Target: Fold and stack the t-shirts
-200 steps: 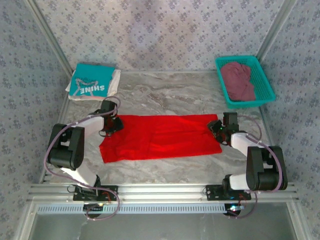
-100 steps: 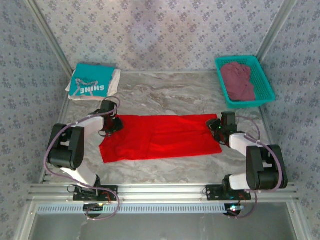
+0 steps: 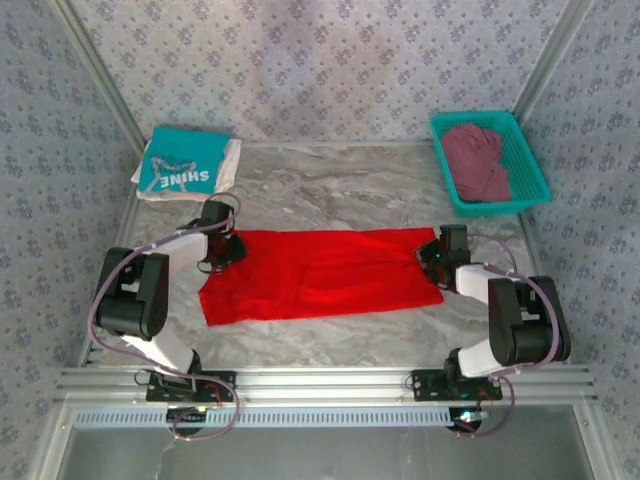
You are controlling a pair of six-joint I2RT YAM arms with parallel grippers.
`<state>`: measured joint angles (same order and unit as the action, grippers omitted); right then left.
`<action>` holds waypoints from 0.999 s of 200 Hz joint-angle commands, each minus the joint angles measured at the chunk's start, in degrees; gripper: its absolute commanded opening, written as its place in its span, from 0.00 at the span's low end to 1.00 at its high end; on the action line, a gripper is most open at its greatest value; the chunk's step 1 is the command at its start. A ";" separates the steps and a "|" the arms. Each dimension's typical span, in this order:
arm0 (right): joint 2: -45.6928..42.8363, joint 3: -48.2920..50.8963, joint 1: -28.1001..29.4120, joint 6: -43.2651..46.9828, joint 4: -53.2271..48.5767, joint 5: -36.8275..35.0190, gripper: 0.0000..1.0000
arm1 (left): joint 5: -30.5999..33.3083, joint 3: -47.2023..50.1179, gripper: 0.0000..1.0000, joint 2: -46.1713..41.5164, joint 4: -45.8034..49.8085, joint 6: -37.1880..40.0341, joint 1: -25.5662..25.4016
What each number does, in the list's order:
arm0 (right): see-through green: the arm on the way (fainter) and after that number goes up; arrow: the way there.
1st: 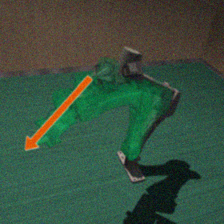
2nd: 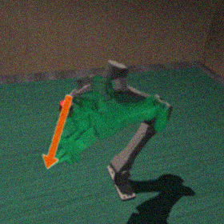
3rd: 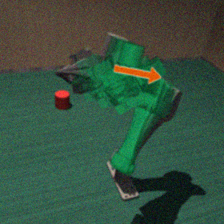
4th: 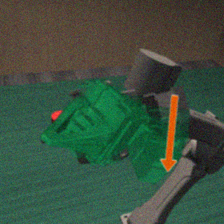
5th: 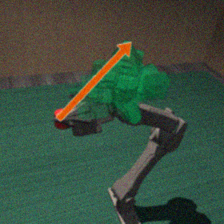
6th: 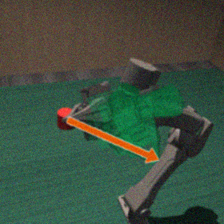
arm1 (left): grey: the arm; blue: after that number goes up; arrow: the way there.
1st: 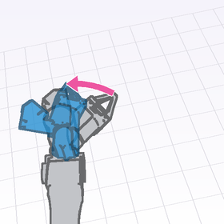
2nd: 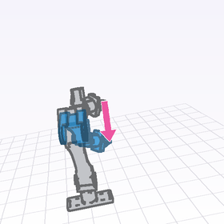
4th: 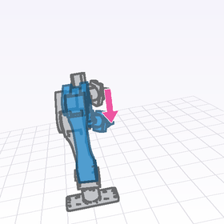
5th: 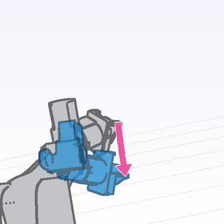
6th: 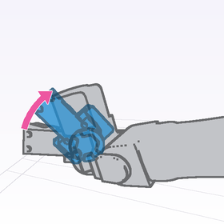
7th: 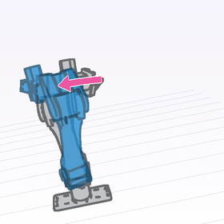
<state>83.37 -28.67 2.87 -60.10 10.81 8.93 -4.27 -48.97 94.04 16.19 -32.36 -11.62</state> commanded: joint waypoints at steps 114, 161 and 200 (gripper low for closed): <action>4.02 -17.56 -1.53 24.41 -27.44 -4.00 0.15 | 0.76 1.60 0.26 3.02 2.88 1.42 0.81; 5.46 -22.71 -1.29 30.03 -34.84 -7.79 0.19 | 1.06 1.25 0.26 2.99 3.15 1.60 0.89; 6.00 -23.81 -1.52 31.31 -35.82 -7.17 0.14 | 1.16 0.72 0.26 3.01 3.50 1.69 0.98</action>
<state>88.55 -50.96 1.85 -31.38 -21.12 2.90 -4.32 -49.01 94.30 15.35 -31.92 -11.25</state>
